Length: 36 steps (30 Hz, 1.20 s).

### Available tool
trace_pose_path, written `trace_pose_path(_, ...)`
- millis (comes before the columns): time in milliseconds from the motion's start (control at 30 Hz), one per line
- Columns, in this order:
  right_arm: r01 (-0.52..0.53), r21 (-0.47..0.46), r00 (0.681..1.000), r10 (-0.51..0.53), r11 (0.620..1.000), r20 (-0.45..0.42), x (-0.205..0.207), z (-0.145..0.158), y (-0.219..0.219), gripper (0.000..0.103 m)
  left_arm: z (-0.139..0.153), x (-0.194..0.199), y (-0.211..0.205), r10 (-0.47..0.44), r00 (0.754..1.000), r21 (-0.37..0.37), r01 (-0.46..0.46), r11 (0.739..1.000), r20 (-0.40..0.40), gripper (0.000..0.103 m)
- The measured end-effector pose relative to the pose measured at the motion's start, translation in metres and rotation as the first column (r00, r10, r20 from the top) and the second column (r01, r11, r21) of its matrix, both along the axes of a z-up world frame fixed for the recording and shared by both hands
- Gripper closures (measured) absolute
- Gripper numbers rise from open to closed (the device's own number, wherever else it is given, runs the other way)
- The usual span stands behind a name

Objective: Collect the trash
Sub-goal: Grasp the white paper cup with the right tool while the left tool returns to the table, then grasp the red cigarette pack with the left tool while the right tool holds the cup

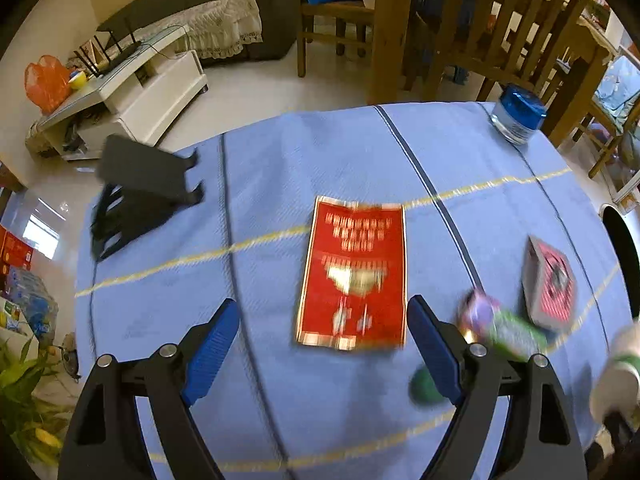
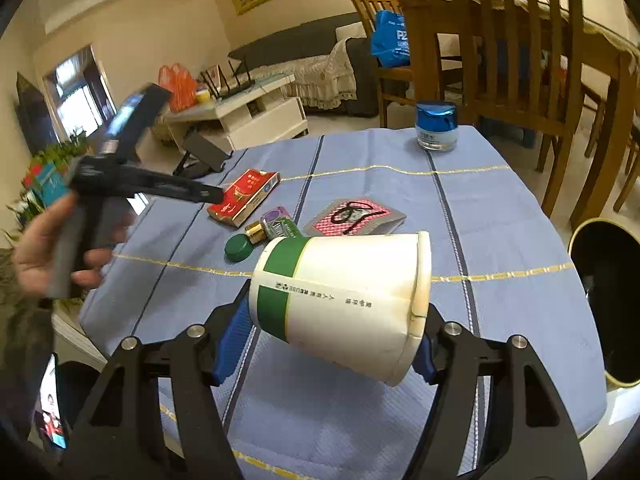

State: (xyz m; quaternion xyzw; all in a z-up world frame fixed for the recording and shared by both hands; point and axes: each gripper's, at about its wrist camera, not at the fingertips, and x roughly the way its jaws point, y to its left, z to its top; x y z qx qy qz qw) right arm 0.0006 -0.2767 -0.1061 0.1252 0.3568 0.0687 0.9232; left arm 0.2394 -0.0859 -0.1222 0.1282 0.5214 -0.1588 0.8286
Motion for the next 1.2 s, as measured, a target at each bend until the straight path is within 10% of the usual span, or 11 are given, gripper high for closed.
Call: trace_pose_path(1200,0.012,0.039,1.0,-0.011,0.999,-0.02,0.004,-0.014,0.001,0.043,-0.026,0.015,-0.029,-0.001,0.999,-0.001,0.0,1.0,-0.049,0.032)
